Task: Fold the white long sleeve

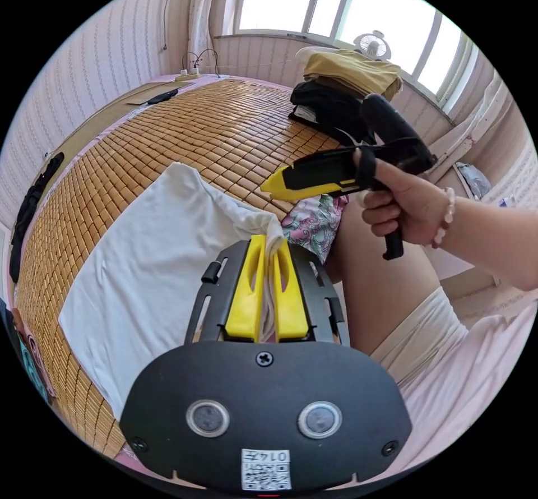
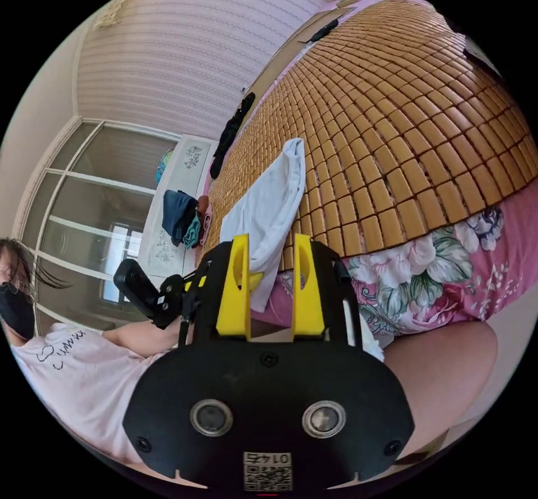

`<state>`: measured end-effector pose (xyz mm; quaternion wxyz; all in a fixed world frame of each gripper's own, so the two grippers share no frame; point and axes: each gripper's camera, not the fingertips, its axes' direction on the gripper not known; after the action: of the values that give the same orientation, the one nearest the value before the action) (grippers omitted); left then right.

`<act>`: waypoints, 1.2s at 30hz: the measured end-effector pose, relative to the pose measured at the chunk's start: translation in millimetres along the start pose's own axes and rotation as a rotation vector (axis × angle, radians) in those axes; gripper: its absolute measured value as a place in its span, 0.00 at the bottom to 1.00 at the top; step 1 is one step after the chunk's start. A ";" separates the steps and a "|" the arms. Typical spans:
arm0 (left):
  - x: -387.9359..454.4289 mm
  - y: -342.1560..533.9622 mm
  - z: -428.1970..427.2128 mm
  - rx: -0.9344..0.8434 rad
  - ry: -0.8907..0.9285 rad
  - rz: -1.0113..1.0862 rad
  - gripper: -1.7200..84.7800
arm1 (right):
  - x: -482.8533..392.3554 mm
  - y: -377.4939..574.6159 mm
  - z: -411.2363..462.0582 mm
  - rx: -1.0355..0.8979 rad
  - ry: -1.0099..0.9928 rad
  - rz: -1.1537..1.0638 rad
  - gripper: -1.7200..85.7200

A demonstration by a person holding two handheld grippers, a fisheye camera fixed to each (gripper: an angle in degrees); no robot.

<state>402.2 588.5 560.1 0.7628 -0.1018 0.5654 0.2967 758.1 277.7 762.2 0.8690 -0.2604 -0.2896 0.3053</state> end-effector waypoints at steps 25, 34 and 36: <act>28.9 -0.6 -74.4 0.210 0.226 0.244 0.01 | 63.9 -35.0 -115.0 0.292 -0.183 0.153 0.05; -43.7 31.8 -113.1 0.311 0.248 -0.045 0.02 | -48.5 -80.5 -67.8 0.027 -0.168 -0.099 0.05; -71.3 56.9 -122.0 0.300 0.140 -0.170 0.03 | -79.6 -90.1 -18.0 -0.058 -0.151 -0.080 0.06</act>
<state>258.9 550.2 594.7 0.7505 -0.0547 0.6445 0.1358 752.8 157.4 778.9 0.8484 -0.2498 -0.3729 0.2807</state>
